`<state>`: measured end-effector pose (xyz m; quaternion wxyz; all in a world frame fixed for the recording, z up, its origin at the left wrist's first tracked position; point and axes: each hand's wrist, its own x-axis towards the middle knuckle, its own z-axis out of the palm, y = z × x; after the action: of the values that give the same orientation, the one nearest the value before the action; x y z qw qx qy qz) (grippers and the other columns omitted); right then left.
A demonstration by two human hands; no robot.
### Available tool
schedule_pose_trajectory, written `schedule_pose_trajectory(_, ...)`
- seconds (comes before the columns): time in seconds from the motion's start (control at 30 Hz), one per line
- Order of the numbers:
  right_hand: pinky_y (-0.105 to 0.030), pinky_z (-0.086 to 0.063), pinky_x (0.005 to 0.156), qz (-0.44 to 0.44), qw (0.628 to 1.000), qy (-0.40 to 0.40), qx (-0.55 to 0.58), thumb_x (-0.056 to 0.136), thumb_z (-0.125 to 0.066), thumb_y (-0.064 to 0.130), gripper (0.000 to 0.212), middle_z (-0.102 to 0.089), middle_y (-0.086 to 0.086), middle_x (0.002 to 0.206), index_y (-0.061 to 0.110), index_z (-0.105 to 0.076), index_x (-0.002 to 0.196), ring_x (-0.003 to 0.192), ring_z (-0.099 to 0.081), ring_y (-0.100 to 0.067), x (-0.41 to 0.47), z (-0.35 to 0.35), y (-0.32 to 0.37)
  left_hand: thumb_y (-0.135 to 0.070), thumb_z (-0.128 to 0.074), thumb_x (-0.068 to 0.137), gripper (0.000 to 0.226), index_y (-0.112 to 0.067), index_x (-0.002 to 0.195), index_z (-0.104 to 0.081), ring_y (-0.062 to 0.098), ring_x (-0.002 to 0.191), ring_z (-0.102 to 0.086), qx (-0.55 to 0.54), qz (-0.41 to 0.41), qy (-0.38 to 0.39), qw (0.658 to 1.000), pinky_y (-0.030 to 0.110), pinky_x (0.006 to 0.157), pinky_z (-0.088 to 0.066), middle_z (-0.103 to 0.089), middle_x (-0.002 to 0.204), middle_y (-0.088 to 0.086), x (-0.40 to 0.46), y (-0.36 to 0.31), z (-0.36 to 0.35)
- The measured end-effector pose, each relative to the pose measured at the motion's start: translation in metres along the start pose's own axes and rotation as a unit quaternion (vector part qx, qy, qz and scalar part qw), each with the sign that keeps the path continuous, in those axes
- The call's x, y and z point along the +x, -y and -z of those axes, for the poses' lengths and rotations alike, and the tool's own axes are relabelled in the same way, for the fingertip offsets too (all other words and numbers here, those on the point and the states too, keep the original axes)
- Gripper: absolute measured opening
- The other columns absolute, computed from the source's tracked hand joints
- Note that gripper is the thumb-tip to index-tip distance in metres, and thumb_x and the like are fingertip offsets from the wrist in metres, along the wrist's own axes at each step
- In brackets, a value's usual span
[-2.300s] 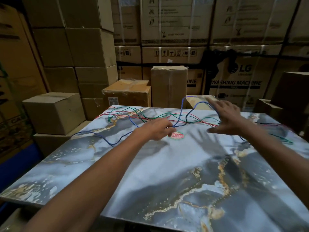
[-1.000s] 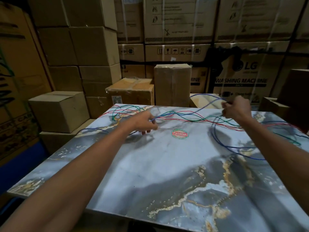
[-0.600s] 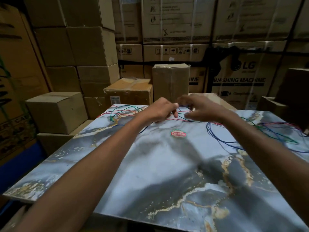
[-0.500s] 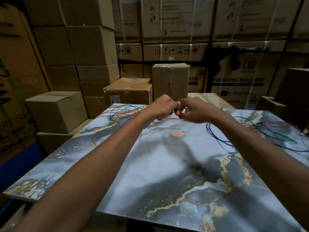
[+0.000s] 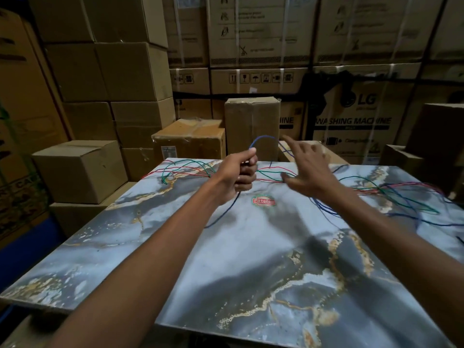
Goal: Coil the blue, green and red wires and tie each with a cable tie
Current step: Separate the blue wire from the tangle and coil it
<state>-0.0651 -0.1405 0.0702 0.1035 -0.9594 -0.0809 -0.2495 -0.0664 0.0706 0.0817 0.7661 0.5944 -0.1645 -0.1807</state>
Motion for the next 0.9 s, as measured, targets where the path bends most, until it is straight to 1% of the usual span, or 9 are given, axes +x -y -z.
schedule_pose_trajectory(0.13,-0.049,-0.029,0.103,0.167,0.979,-0.12,0.001,0.061,-0.065,0.015,0.096,-0.047,-0.001,0.149,0.033,-0.041,0.152,0.134,-0.037,-0.032,-0.012,0.02,0.056,-0.031,-0.037,0.102,0.044,-0.021,0.059,-0.035,0.004,0.033,-0.015,-0.089,0.024,0.055,0.994,0.016,0.039,-0.007,-0.015,0.054,-0.006,0.003,-0.002,-0.012)
schedule_pose_trajectory(0.27,-0.045,-0.034,0.101,0.233,0.969,-0.078,-0.011,0.082,-0.069,0.01,0.045,-0.067,-0.003,0.123,0.019,-0.065,0.126,0.119,-0.058,-0.031,0.003,0.023,0.05,-0.026,-0.045,0.094,0.036,-0.02,0.06,-0.036,0.006,0.034,-0.015,-0.096,0.033,0.07,0.992,0.017,0.039,-0.009,-0.017,0.051,-0.006,-0.005,-0.004,-0.003)
schedule_pose_trajectory(0.33,-0.044,-0.046,0.086,0.26,0.962,-0.081,0.019,0.094,-0.064,0.012,0.02,-0.071,-0.007,0.104,0.014,-0.071,0.112,0.097,-0.066,-0.035,0.007,0.021,0.041,-0.024,-0.048,0.091,0.029,-0.018,0.064,-0.041,0.007,0.04,-0.013,-0.049,0.051,0.066,0.995,0.02,0.04,-0.009,-0.014,0.059,-0.005,-0.009,-0.002,0.001)
schedule_pose_trajectory(0.47,-0.047,-0.051,0.07,0.212,0.971,-0.072,0.083,0.099,-0.06,0.015,0.017,-0.066,-0.012,0.095,0.008,-0.074,0.106,0.082,-0.063,-0.036,0.011,0.024,0.021,-0.021,-0.056,0.091,0.026,-0.015,0.067,-0.051,0.015,0.049,-0.027,0.186,0.009,-0.055,0.981,0.025,0.047,-0.025,-0.028,0.061,0.001,-0.012,0.008,0.003)
schedule_pose_trajectory(0.53,-0.045,-0.049,0.069,0.154,0.976,-0.086,0.124,0.097,-0.06,0.013,0.015,-0.066,-0.013,0.089,0.006,-0.073,0.099,0.08,-0.061,-0.035,0.013,0.03,0.007,-0.024,-0.06,0.092,0.026,-0.016,0.068,-0.057,0.02,0.056,-0.043,0.364,-0.072,-0.119,0.921,0.032,0.054,-0.039,-0.046,0.061,0.001,-0.013,0.015,0.008)
schedule_pose_trajectory(0.67,-0.039,-0.047,0.067,0.048,0.984,-0.058,0.162,0.087,-0.049,0.031,0.032,-0.069,-0.012,0.078,0.01,-0.074,0.089,0.073,-0.06,-0.029,0.014,0.044,-0.013,-0.035,-0.05,0.095,0.025,-0.023,0.073,-0.05,0.024,0.065,-0.049,0.643,-0.22,-0.224,0.699,0.038,0.077,-0.037,-0.05,0.061,-0.006,-0.018,0.033,0.015)
schedule_pose_trajectory(0.73,-0.042,-0.052,0.07,0.027,0.987,-0.043,0.153,0.085,-0.046,0.034,0.036,-0.07,-0.012,0.077,0.012,-0.074,0.085,0.074,-0.062,-0.029,0.014,0.046,-0.019,-0.033,-0.048,0.095,0.025,-0.027,0.071,-0.043,0.022,0.061,-0.046,0.655,-0.3,-0.209,0.661,0.039,0.076,-0.037,-0.046,0.058,-0.008,-0.019,0.033,0.02)
schedule_pose_trajectory(0.8,-0.044,-0.054,0.069,0.034,0.988,-0.067,0.132,0.087,-0.049,0.035,0.033,-0.071,-0.008,0.078,0.013,-0.074,0.089,0.073,-0.063,-0.029,0.013,0.043,-0.021,-0.032,-0.048,0.098,0.032,-0.027,0.067,-0.039,0.017,0.054,-0.041,0.589,-0.316,-0.143,0.73,0.038,0.06,-0.035,-0.041,0.054,-0.006,-0.018,0.033,0.023)
schedule_pose_trajectory(0.9,-0.044,-0.053,0.079,0.078,0.988,-0.073,0.11,0.092,-0.057,0.031,0.043,-0.07,-0.009,0.102,0.014,-0.06,0.132,0.091,-0.066,-0.029,0.007,0.034,-0.012,-0.031,-0.046,0.098,0.038,-0.022,0.063,-0.034,0.013,0.047,-0.027,0.334,-0.245,-0.069,0.907,0.031,0.047,-0.021,-0.033,0.053,-0.005,-0.016,0.03,0.01)
